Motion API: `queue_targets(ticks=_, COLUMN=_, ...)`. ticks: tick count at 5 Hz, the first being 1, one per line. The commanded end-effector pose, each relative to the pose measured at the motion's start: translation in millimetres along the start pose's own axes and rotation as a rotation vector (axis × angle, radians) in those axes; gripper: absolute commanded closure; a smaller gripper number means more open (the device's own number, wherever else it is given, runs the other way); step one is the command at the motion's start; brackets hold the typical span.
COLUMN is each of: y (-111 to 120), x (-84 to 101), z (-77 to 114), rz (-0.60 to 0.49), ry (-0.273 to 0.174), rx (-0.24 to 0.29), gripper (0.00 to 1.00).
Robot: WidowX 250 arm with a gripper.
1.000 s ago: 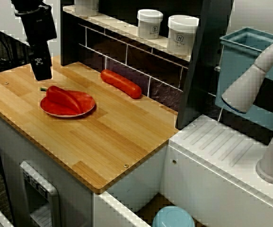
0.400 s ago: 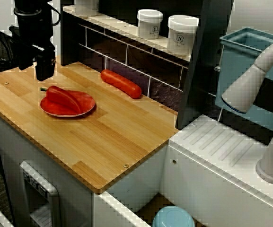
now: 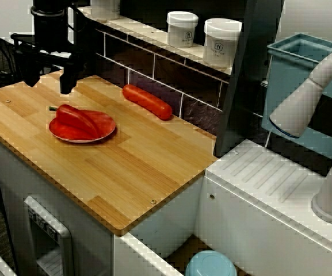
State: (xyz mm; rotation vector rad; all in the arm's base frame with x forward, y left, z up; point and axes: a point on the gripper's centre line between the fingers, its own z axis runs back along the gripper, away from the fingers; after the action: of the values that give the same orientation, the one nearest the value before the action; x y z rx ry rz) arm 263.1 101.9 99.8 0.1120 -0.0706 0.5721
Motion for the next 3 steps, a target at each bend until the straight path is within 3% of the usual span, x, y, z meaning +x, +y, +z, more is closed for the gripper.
queue_targets(ticks=1, y=-38.5, x=9.2, z=3.5, rz=0.178, ry=-0.14, rx=0.049, gripper=0.0)
queue_targets(ticks=2, y=-53.1, x=12.0, z=-9.4, rz=0.269, ry=-0.21, rx=0.083, gripper=0.0)
queue_targets(ticks=3, y=-60.0, x=13.1, z=-22.8, rz=0.306, ry=-0.235, rx=0.102, gripper=0.0)
